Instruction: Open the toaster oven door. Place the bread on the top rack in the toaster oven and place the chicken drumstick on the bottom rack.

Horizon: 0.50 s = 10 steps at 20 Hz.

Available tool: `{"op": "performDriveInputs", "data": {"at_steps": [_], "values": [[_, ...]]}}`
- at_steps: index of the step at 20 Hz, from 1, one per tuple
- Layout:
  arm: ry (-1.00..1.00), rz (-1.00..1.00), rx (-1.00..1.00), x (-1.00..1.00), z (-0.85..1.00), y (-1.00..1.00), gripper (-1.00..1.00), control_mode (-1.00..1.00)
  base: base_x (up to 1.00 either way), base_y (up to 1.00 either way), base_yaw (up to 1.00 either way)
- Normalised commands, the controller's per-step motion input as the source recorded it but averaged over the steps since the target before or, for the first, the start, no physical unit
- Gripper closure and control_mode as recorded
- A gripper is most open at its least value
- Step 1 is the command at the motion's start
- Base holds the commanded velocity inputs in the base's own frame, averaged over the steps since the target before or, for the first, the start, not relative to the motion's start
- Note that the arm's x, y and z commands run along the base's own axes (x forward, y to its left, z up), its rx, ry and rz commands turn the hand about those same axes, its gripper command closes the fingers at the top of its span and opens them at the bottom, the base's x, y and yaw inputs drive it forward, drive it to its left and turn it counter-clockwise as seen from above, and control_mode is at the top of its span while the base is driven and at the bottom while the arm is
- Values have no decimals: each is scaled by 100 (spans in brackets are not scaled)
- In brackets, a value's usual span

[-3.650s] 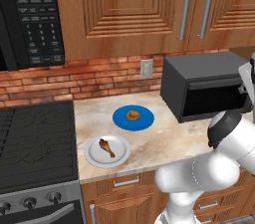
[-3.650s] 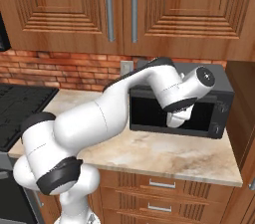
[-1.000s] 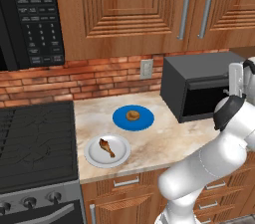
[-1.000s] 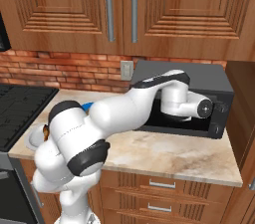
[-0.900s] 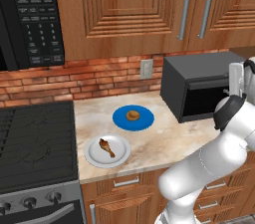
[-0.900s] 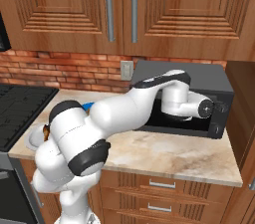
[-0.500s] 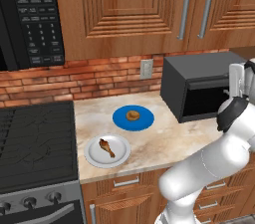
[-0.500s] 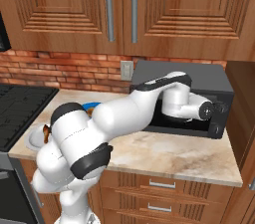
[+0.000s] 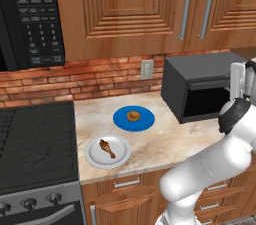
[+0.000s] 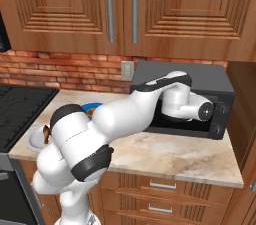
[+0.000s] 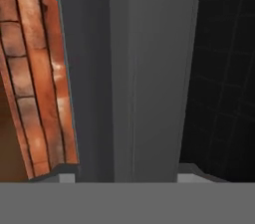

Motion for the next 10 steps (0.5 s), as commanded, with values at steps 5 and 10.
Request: {"op": "performDriveInputs", "data": {"at_steps": [5, 10], "values": [[0, -29, 0, 0, -49, 13, 100, -100, 0, 0, 0], [-1, -34, 0, 11, -41, 21, 100, -100, 0, 0, 0]]}}
